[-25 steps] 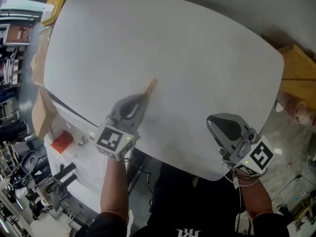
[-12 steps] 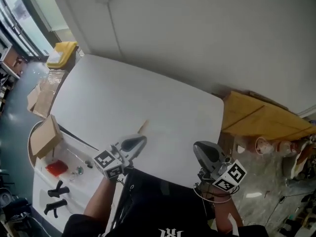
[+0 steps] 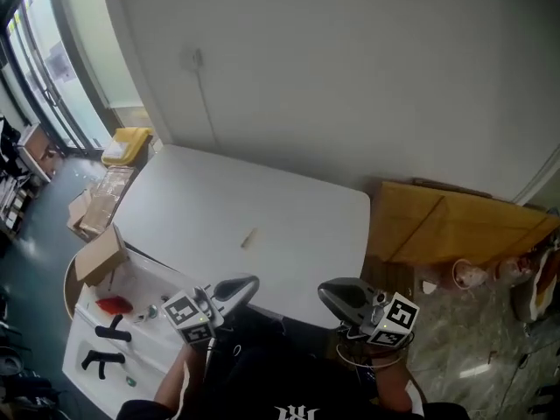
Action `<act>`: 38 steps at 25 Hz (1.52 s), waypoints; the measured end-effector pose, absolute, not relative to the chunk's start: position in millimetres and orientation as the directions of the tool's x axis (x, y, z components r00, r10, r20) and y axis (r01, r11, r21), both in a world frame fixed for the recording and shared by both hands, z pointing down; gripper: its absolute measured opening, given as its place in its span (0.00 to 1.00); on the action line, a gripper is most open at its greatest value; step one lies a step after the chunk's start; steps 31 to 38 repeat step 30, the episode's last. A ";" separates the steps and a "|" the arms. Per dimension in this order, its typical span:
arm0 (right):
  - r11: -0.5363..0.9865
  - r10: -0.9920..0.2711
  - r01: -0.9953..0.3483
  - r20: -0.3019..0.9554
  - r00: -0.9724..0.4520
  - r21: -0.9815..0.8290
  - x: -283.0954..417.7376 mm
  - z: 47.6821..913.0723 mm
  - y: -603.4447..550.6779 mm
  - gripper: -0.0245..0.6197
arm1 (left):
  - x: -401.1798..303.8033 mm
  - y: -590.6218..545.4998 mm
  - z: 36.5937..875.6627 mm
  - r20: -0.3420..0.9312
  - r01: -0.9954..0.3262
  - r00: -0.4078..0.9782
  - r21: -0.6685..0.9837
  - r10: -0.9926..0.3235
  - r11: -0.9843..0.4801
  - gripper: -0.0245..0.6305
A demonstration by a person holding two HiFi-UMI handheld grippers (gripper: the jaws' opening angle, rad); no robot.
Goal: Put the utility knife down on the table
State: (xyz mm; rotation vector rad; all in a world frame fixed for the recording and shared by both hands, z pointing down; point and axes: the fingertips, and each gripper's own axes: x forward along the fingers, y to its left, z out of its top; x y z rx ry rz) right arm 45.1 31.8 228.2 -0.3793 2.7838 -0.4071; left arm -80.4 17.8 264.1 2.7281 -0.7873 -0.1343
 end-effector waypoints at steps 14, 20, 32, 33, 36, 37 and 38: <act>0.965 -0.194 -0.132 -0.278 -0.941 -0.226 67.5 239.8 189.7 0.04 | 1.5 172.6 241.2 0.029 -0.312 0.947 0.314 -0.320 -0.897 0.05; 0.955 -0.271 -0.236 -0.214 -0.938 -0.178 54.3 216.6 223.3 0.04 | 5.8 209.2 245.7 0.087 -0.180 0.982 0.130 -0.169 -0.975 0.05; 0.932 -0.330 -0.306 -0.108 -0.938 -0.192 -38.2 231.3 271.0 0.04 | -73.4 272.1 281.9 0.168 -0.153 0.977 0.144 -0.128 -0.978 0.05; 0.932 -0.330 -0.306 -0.108 -0.938 -0.192 -38.2 231.3 271.0 0.04 | -73.4 272.1 281.9 0.168 -0.153 0.977 0.144 -0.128 -0.978 0.05; 0.932 -0.330 -0.306 -0.108 -0.938 -0.192 -38.2 231.3 271.0 0.04 | -73.4 272.1 281.9 0.168 -0.153 0.977 0.144 -0.128 -0.978 0.05; 0.932 -0.330 -0.306 -0.108 -0.938 -0.192 -38.2 231.3 271.0 0.04 | -73.4 272.1 281.9 0.168 -0.153 0.977 0.144 -0.128 -0.978 0.05; 0.932 -0.330 -0.306 -0.108 -0.938 -0.192 -38.2 231.3 271.0 0.04 | -73.4 272.1 281.9 0.168 -0.153 0.977 0.144 -0.128 -0.978 0.05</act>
